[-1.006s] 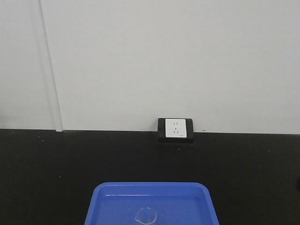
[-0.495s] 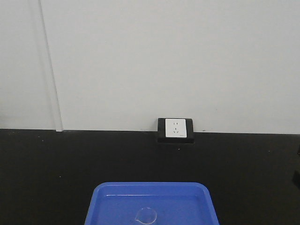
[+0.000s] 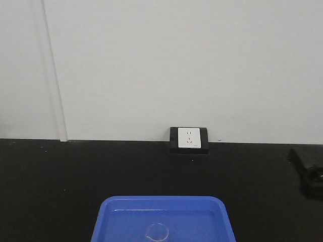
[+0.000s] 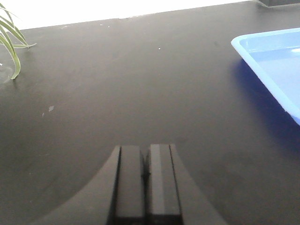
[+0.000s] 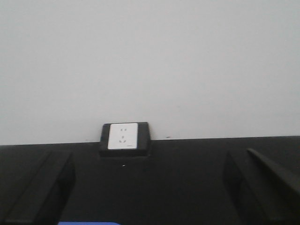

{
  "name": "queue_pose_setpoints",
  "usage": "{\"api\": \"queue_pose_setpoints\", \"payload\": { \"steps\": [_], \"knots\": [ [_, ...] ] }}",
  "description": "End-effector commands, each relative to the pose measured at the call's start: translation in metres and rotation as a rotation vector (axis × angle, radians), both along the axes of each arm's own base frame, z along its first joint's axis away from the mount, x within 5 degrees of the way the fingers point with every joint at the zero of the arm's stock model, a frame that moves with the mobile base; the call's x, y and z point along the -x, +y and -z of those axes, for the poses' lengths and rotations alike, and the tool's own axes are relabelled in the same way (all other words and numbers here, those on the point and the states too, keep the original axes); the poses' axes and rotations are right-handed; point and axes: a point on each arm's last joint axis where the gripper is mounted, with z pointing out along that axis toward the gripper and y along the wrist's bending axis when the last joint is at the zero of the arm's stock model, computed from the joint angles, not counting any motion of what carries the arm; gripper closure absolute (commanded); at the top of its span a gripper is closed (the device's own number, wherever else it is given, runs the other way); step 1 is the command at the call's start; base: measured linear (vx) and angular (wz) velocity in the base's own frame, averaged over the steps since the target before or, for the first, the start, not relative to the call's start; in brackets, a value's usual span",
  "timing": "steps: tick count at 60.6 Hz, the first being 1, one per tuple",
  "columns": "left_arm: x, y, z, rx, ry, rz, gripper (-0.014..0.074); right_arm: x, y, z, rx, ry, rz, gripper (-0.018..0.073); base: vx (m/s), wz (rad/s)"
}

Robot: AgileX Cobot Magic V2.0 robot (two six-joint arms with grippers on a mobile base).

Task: Move beaker to silver tray on left bench
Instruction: 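Reach the right gripper down to the glass beaker in the blue tray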

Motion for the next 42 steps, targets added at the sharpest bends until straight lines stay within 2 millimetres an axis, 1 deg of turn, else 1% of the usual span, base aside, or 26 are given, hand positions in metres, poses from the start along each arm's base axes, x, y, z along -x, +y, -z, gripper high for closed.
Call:
{"api": "queue_pose_setpoints", "payload": {
  "steps": [1,7,12,16,18,20,25,35,42],
  "knots": [
    [-0.002,-0.001,0.000,0.005,-0.062,0.010,0.0595,-0.012,0.022,-0.009,0.065,-0.102,-0.126,-0.0090,0.00,0.00],
    [-0.002,-0.001,0.000,0.005,-0.062,0.010,0.0595,-0.028,0.047,0.016,0.155,-0.034,-0.251,-0.0054,0.00,0.00],
    [-0.002,-0.001,0.000,0.005,-0.062,0.010,0.0595,-0.042,0.068,0.044,0.196,0.040,-0.343,-0.0031,0.00,0.00],
    [-0.002,-0.001,0.000,0.005,-0.062,0.010,0.0595,-0.052,0.080,0.066,0.200,0.100,-0.386,-0.0026,0.00,0.00],
    [-0.002,-0.001,0.000,0.005,-0.062,0.010,0.0595,-0.056,0.083,0.075,0.199,0.119,-0.398,-0.0026,0.00,0.00],
    [-0.002,-0.001,0.000,0.005,-0.062,0.010,0.0595,-0.062,0.089,0.089,0.195,0.144,-0.420,-0.0026,0.00,0.00],
    [-0.002,-0.001,0.000,0.005,-0.062,0.010,0.0595,-0.069,0.099,0.109,0.180,0.159,-0.462,-0.0026,0.00,0.00],
    [-0.002,-0.001,0.000,0.005,-0.062,0.010,0.0595,-0.076,0.116,0.141,0.153,0.148,-0.556,-0.0026,0.00,0.00],
    [-0.002,-0.001,0.000,0.005,-0.062,0.010,0.0595,-0.079,0.123,0.158,0.142,0.129,-0.600,-0.0026,0.00,0.00]
  ]
}}
